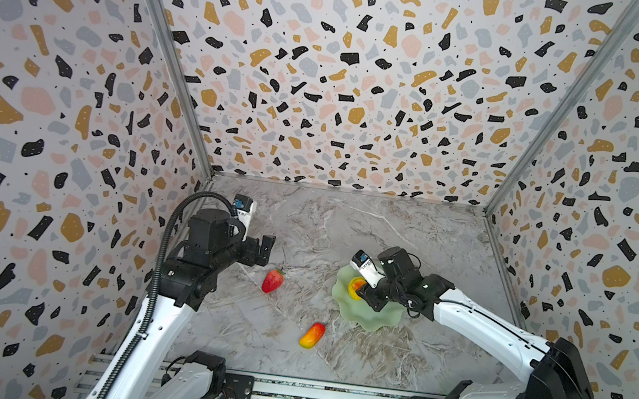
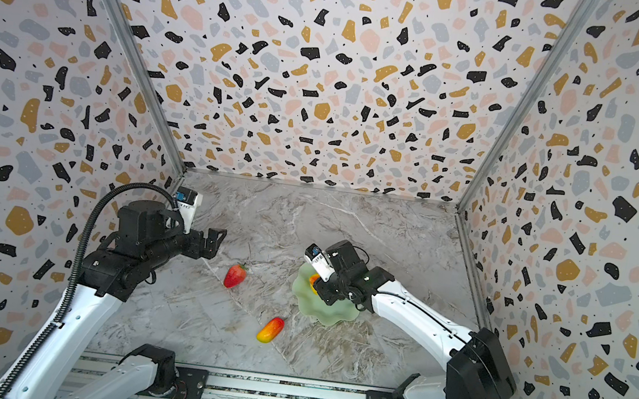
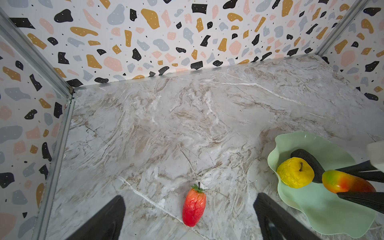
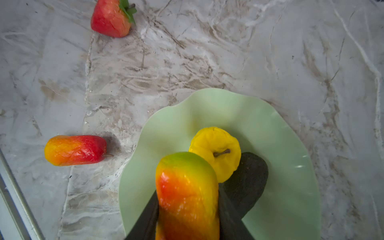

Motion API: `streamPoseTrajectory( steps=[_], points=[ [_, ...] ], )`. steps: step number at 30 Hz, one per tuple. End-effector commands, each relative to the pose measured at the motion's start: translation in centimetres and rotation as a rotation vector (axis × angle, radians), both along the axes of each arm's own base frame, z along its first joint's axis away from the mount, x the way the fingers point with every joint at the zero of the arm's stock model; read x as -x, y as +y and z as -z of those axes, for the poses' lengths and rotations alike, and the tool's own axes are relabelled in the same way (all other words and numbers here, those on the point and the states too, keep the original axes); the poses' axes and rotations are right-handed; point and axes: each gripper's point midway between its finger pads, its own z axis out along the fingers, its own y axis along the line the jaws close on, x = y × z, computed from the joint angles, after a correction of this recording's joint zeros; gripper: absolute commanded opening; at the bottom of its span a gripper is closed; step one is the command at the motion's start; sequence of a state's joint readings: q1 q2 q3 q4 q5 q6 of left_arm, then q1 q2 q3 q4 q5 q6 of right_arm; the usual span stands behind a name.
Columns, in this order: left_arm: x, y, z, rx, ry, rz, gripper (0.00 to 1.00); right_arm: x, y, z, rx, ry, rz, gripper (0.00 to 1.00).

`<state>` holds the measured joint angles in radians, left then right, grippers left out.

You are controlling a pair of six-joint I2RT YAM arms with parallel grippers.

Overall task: Place and organize the fake fruits in the fruit bowl
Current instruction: 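Carry the red-orange mango into the green bowl and lower it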

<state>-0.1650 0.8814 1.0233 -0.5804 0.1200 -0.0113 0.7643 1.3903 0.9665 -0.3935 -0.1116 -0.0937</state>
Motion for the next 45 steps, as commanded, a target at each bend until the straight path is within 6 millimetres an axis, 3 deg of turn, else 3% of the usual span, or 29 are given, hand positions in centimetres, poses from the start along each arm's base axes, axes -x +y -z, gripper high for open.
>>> streamPoseTrajectory(
  steps=[1,18,30,35,40,45],
  points=[
    [-0.3,-0.5,-0.6,0.018,-0.032,0.017,1.00,-0.1,0.7,0.4,-0.015,0.016,0.010,0.08],
    [-0.4,-0.3,-0.2,0.022,-0.026,0.004,1.00,2.2,2.5,4.6,0.038,0.092,-0.058,0.19],
    [-0.3,-0.4,-0.2,0.029,-0.026,0.006,1.00,1.9,2.2,5.4,0.050,0.076,-0.040,0.33],
    [-0.3,-0.5,-0.3,0.031,-0.030,0.009,1.00,1.7,1.9,4.9,0.053,0.059,-0.025,0.42],
    [-0.4,-0.6,-0.3,0.037,-0.033,0.014,1.00,1.4,1.4,3.9,0.056,0.026,-0.006,0.59],
    [-0.5,-0.8,-0.6,0.046,-0.039,0.019,1.00,0.9,0.9,1.7,0.046,-0.026,0.016,0.71]
  ],
)
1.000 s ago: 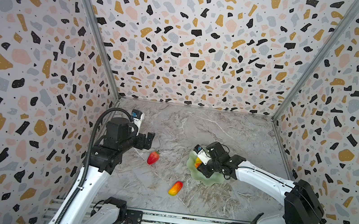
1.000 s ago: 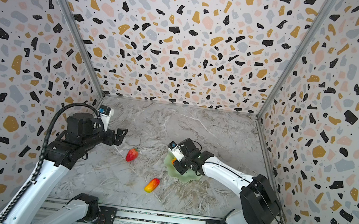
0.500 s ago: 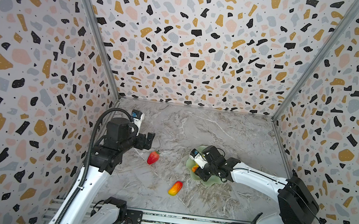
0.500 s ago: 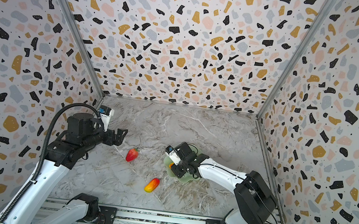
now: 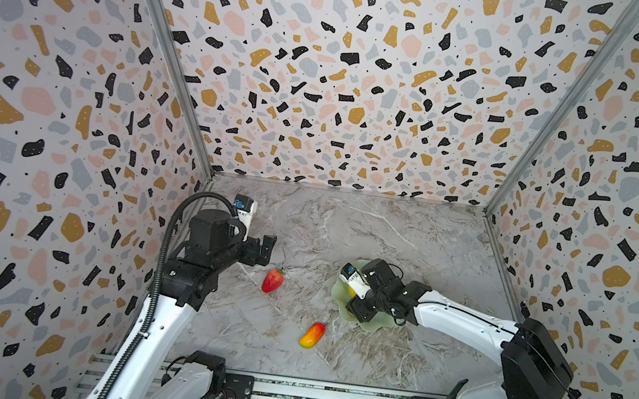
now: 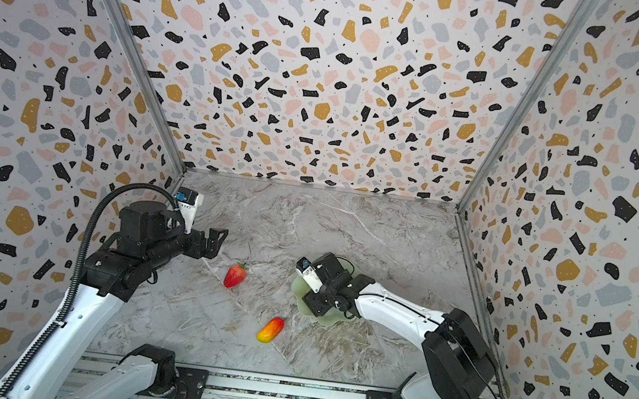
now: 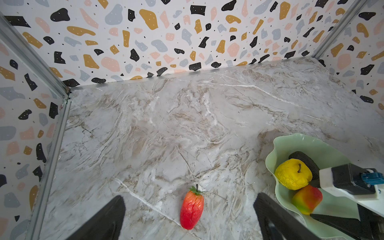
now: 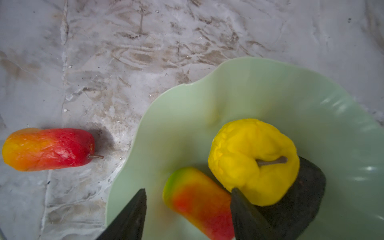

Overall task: Place and organize the fake fruits in the fruit bowl
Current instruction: 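Carry the red-orange mango into the green bowl and lower it, then open the right gripper and grasp the red-yellow mango on the table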

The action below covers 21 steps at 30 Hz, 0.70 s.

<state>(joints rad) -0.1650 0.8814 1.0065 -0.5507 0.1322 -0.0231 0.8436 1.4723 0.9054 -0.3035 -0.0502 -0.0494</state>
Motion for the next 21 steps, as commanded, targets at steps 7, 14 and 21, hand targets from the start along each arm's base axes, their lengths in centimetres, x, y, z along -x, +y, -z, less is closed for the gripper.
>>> streamPoseTrajectory(
  steps=[7,14,21],
  points=[
    [0.4,-0.3,-1.4,0.031,-0.031,0.003,1.00,0.3,1.3,-7.1,-0.114,-0.136,-0.065,0.99],
    [1.1,0.5,-0.9,0.044,-0.018,-0.045,1.00,4.3,7.2,-7.4,-0.263,-0.187,-0.385,0.99],
    [1.6,0.9,-1.2,0.063,-0.032,-0.076,1.00,6.5,11.4,-5.6,-0.241,-0.221,-0.654,0.99]
  ],
)
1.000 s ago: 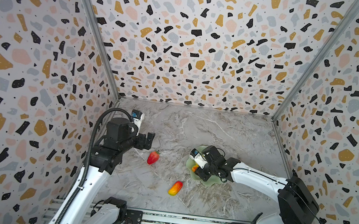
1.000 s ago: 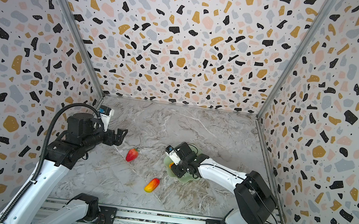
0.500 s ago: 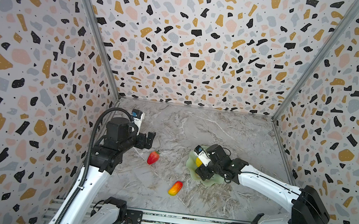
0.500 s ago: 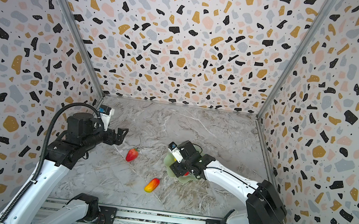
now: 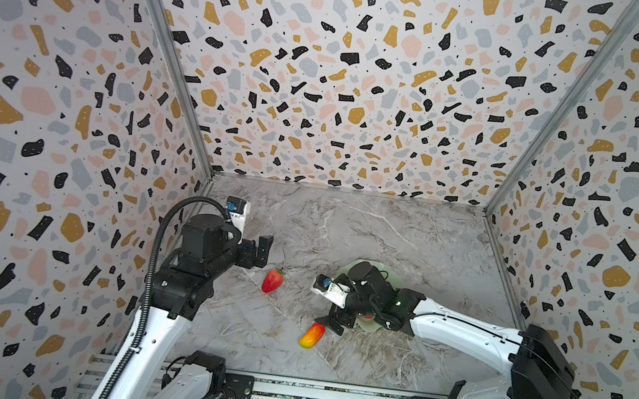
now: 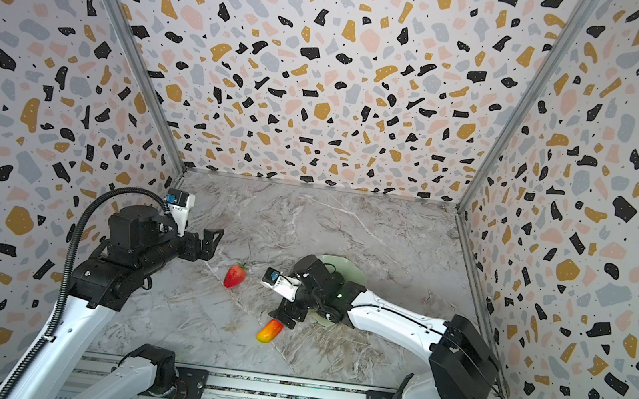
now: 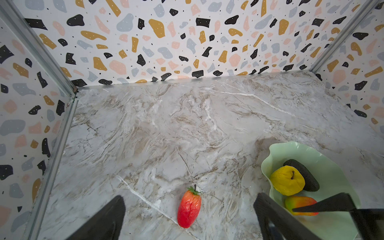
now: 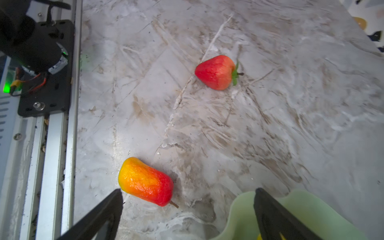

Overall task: Place and organize the fake fruits in the fruit bowl
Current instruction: 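Open the right gripper and grasp the red-yellow mango on the table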

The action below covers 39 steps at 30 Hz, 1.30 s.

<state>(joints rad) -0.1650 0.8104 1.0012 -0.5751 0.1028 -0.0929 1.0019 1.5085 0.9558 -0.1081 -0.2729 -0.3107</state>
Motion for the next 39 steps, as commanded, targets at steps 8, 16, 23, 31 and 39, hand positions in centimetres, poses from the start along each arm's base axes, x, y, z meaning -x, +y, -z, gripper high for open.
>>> streamPoseTrajectory(
  steps=[8,16,23,31,39],
  points=[
    [1.0,0.3,0.1,0.005,-0.005,-0.012,1.00,4.4,4.1,3.8,0.068,-0.082,-0.361,0.99],
    [0.9,0.0,1.7,-0.001,0.002,0.008,1.00,7.4,3.5,6.6,0.056,-0.079,-0.522,0.93],
    [-0.2,-0.5,2.2,-0.012,0.016,0.035,1.00,6.1,2.3,9.5,0.178,-0.123,-0.491,0.85],
    [-0.1,-0.3,2.1,-0.024,0.006,0.030,0.99,5.0,2.3,10.8,0.234,-0.101,-0.471,0.55],
    [-0.2,-0.1,2.0,-0.031,0.002,0.019,1.00,3.6,2.1,9.3,0.227,-0.110,-0.446,0.11]
  ],
)
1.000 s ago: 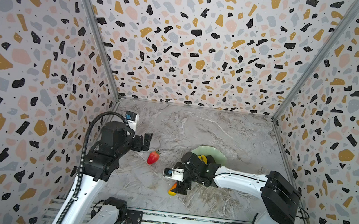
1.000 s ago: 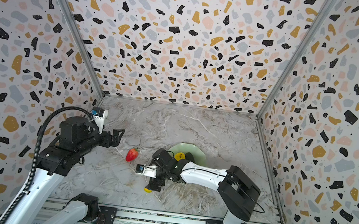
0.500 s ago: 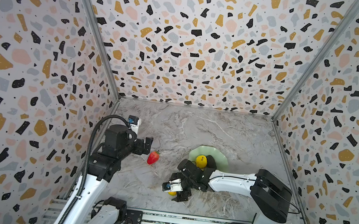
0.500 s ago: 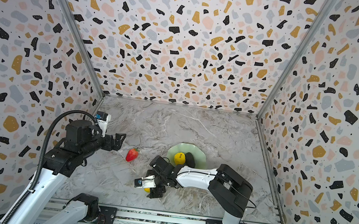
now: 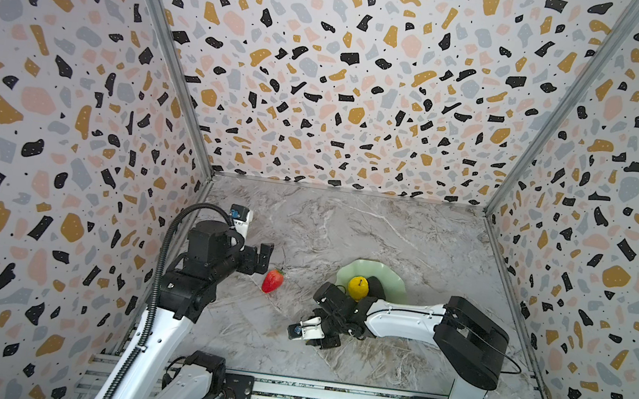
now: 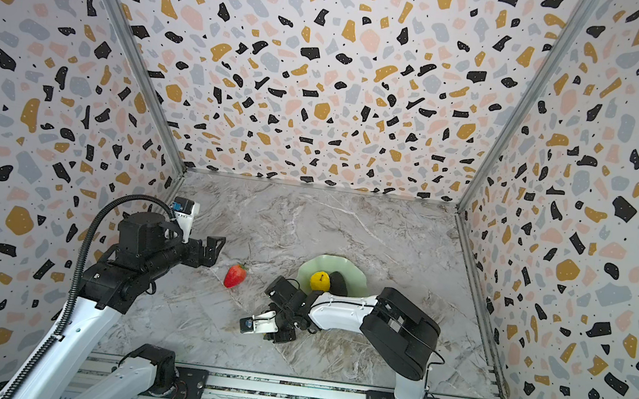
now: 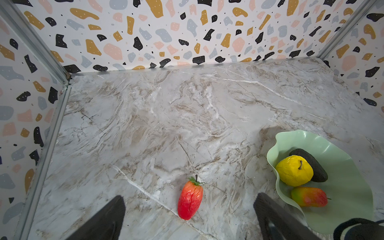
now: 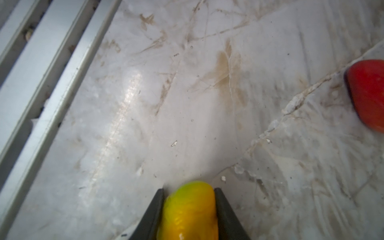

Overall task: Place and organize the fake fruits in the fruit bowl
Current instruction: 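Carry the red-yellow mango with the right gripper into the green bowl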

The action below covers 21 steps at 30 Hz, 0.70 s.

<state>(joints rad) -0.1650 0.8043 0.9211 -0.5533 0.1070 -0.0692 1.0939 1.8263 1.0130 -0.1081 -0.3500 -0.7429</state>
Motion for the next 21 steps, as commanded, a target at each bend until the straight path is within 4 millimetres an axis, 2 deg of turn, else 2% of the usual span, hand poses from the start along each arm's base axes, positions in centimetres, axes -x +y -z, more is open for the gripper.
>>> streamPoseTrajectory(
  steps=[1,5,8,13,16,21],
  points=[
    [-0.3,-0.1,-1.0,-0.004,-0.044,0.006,1.00,-1.1,-0.5,-1.2,0.018,-0.013,0.024,0.04],
    [-0.6,-0.2,-0.8,-0.005,-0.039,0.010,0.99,-1.7,-0.8,-2.6,0.006,-0.051,0.044,0.06],
    [-0.9,-0.4,-0.9,-0.003,-0.040,0.018,1.00,-2.1,-0.9,-5.3,-0.049,-0.076,0.071,0.06],
    [-1.2,-0.5,-1.3,-0.006,-0.050,0.026,1.00,-3.6,-1.8,-12.6,-0.265,-0.083,0.159,0.07],
    [-1.3,-0.7,-1.1,-0.005,-0.047,0.032,1.00,-5.6,-3.9,-15.6,-0.351,-0.113,0.263,0.08],
    [-1.4,-0.7,-1.1,-0.002,-0.051,0.036,1.00,-11.4,-9.9,-15.6,-0.301,-0.188,0.605,0.08]
  ],
)
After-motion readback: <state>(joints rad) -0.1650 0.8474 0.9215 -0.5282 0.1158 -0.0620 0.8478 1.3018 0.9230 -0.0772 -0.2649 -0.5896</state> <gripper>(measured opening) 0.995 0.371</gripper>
